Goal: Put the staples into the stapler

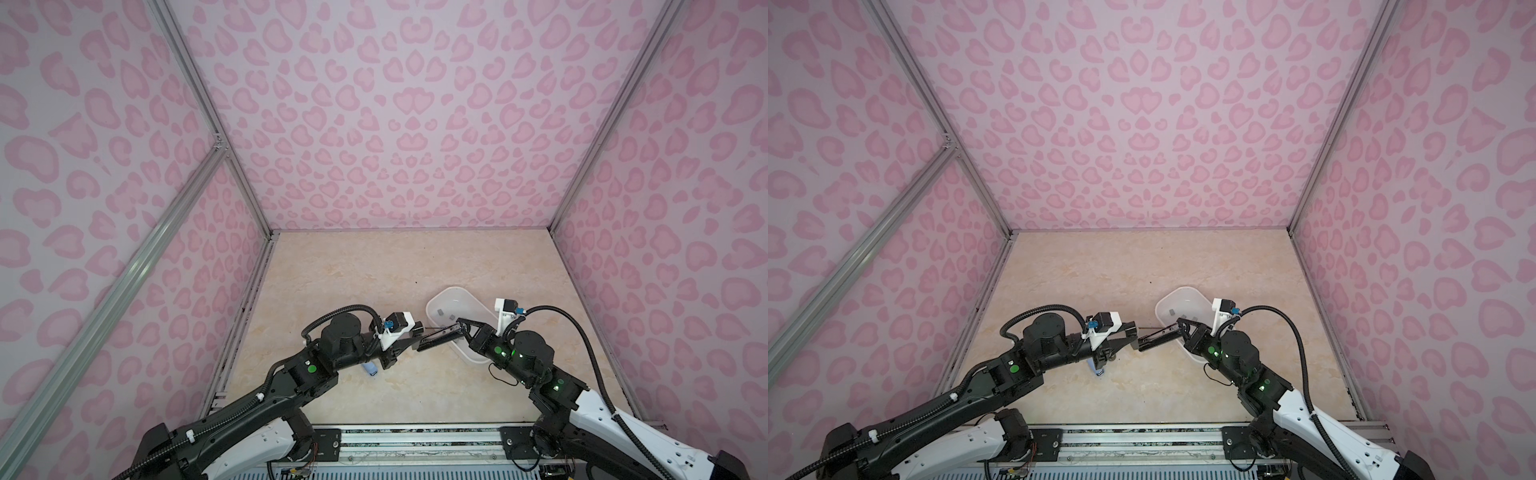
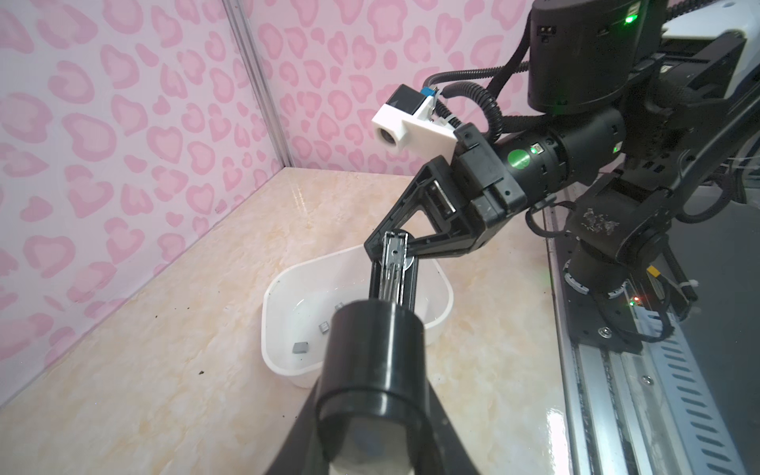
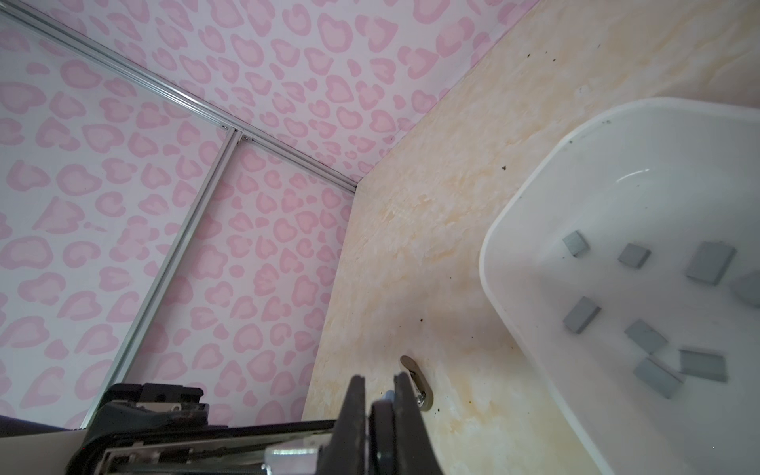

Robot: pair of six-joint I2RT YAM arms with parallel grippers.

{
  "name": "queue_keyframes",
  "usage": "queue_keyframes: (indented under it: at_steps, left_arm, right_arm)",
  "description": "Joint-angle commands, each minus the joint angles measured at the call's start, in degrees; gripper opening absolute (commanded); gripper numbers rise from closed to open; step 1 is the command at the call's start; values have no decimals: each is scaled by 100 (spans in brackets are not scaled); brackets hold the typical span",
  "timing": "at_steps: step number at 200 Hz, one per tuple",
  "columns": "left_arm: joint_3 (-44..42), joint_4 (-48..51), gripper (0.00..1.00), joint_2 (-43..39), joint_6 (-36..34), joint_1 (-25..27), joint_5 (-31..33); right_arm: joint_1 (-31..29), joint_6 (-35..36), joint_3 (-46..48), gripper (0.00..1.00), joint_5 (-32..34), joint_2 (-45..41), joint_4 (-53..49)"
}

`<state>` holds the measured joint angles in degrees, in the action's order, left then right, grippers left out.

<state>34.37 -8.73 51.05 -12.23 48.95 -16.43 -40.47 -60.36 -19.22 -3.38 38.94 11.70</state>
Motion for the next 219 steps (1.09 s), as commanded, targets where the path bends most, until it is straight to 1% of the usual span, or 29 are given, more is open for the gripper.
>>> queue_keyframes:
  at_steps: [1,24,50,64,93,95,97,120,133,158,191,209,219]
  left_arm:
    - [-118,-712,4,-147,-120,-61,691]
    - [-211,-859,4,-144,-103,-85,875]
    - [-196,-875,23,-49,56,-100,1405]
    - [-258,-983,33,5,97,-119,1572]
    - [-197,-999,35,140,236,-153,1646]
    - [-195,-999,39,153,249,-152,1661]
    - [-198,-997,40,156,272,-156,1678]
    - [-216,-1086,49,209,462,-192,2058]
    - [-216,-1094,54,238,547,-242,2111]
    - [-216,-1116,56,265,608,-282,1945]
    - [-256,-1200,55,92,645,-271,1550]
    - [-256,-1283,55,63,666,-168,1452]
    - [-152,-1161,54,105,601,-27,1532]
  right_arm:
    - [215,68,-53,0,543,-87,-607]
    - [292,33,-111,0,411,-2,-506]
    - [287,16,-165,0,307,115,-446]
    - [276,-19,-156,0,182,134,-345]
    - [64,-33,-187,0,331,71,-387]
    - [43,-36,-187,0,358,64,-388]
    - [27,-42,-187,0,384,49,-388]
    - [-235,1,-250,0,723,-58,-438]
    - [-312,33,-307,0,863,-66,-489]
    - [-330,-13,-253,0,933,79,-254]
    - [-365,-42,-428,0,1228,346,-294]
    - [-455,-181,-532,0,1465,441,-196]
    - [-592,-211,-663,0,1672,518,-233]
